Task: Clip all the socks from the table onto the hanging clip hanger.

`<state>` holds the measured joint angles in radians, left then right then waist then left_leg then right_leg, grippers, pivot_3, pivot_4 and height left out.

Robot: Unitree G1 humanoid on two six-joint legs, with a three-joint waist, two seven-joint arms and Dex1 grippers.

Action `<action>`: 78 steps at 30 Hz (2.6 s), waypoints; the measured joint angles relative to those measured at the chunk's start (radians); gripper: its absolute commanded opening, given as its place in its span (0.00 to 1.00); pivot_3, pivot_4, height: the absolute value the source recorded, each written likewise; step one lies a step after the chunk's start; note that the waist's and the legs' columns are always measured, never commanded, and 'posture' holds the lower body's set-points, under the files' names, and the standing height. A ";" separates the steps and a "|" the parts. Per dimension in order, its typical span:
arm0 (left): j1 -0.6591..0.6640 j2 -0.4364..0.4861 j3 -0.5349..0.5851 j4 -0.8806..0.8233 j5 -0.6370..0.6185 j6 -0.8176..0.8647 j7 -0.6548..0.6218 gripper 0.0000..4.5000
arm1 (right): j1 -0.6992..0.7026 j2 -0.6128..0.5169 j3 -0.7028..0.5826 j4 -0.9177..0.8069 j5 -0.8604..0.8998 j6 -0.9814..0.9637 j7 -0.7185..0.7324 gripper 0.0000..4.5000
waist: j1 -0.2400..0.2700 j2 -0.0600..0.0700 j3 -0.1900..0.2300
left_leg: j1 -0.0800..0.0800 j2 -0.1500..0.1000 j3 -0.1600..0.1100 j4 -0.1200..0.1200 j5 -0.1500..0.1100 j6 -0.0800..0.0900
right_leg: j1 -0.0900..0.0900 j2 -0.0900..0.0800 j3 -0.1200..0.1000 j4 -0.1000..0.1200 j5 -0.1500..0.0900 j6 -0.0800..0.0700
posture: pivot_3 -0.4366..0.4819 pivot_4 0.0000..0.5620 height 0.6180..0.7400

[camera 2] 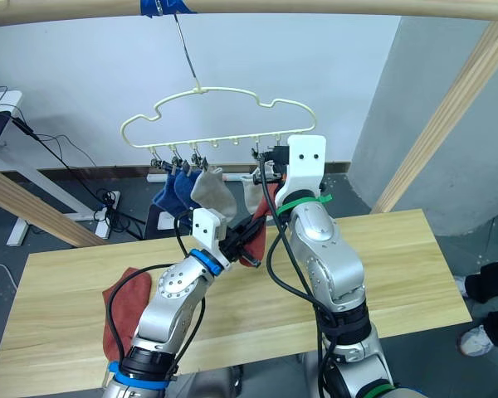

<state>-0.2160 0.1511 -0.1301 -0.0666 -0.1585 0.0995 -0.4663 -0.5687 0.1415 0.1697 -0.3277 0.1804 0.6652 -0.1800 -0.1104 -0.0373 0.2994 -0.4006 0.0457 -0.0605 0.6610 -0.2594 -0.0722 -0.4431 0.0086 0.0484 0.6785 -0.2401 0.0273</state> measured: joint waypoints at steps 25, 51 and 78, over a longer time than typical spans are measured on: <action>-0.052 -0.060 0.013 0.014 -0.022 0.031 0.028 0.01 | 0.001 0.000 0.007 -0.002 0.002 0.008 -0.003 0.00 | -0.002 0.000 0.000 | 0.000 0.000 0.000 0.000 0.000 0.000 | 0.000 0.000 0.000 0.000 0.000 0.000 | 0.28 0.46 1.00; -0.051 0.008 -0.001 -0.006 -0.038 0.044 -0.043 0.50 | 0.135 -0.262 0.044 -0.321 0.113 0.174 0.230 0.48 | -0.004 0.000 0.000 | 0.000 0.000 0.000 0.000 0.000 0.000 | 0.000 0.001 0.000 -0.001 0.000 0.001 | 0.26 0.46 1.00; -0.028 0.240 0.057 -0.288 -0.138 0.202 -0.173 0.50 | 0.115 -0.154 0.006 -0.137 -0.123 0.040 0.125 0.56 | -0.004 0.000 0.000 | 0.000 0.000 0.000 -0.001 0.000 0.000 | 0.000 0.001 0.001 -0.002 0.000 0.001 | 0.29 0.44 1.00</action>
<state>-0.2439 0.3911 -0.0731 -0.3541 -0.2966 0.3014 -0.6396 -0.4541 -0.0127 0.1761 -0.4651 0.0570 0.7055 -0.0555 -0.1145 -0.0371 0.2995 -0.4008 0.0459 -0.0601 0.6603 -0.2594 -0.0723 -0.4432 0.0093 0.0495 0.6763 -0.2405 0.0283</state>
